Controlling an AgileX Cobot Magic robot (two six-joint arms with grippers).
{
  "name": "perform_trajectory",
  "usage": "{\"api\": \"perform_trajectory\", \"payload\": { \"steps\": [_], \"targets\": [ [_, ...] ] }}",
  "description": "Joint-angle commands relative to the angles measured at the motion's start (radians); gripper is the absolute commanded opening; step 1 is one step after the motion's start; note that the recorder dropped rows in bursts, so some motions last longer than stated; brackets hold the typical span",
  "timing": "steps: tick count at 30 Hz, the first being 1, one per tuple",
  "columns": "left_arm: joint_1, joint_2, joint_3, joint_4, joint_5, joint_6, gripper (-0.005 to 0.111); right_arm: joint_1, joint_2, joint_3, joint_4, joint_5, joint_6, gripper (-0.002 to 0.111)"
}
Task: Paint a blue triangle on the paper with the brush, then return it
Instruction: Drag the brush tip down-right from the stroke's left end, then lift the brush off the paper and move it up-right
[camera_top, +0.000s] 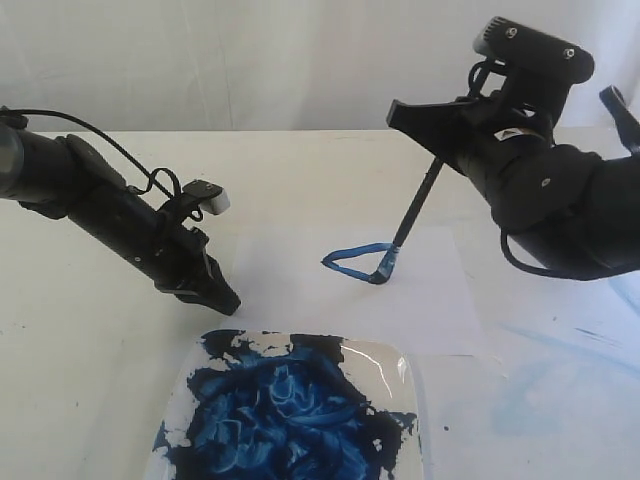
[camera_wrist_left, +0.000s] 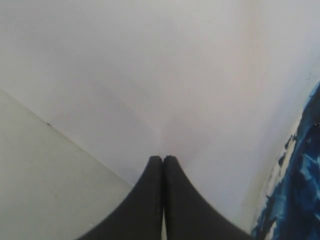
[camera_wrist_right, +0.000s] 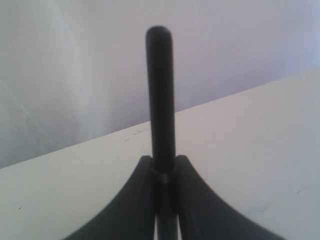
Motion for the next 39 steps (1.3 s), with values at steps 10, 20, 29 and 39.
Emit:
{"api": "perform_trajectory", "payload": {
  "steps": [10, 20, 29, 39],
  "targets": [
    [-0.005, -0.003, 0.007, -0.011, 0.026, -0.003, 0.0, -0.001, -0.045, 0.004, 0.169, -0.032, -0.18, 0.0],
    [-0.005, -0.003, 0.007, -0.011, 0.028, -0.003, 0.0, -0.001, -0.093, 0.004, 0.16, -0.07, -0.223, 0.0],
    [-0.005, -0.003, 0.007, -0.011, 0.028, -0.003, 0.0, -0.004, -0.168, 0.004, 0.129, 0.037, -0.371, 0.0],
    [-0.005, -0.003, 0.007, -0.011, 0.039, -0.003, 0.0, -0.194, -0.175, -0.097, -0.521, 0.432, -0.12, 0.0]
  ]
}}
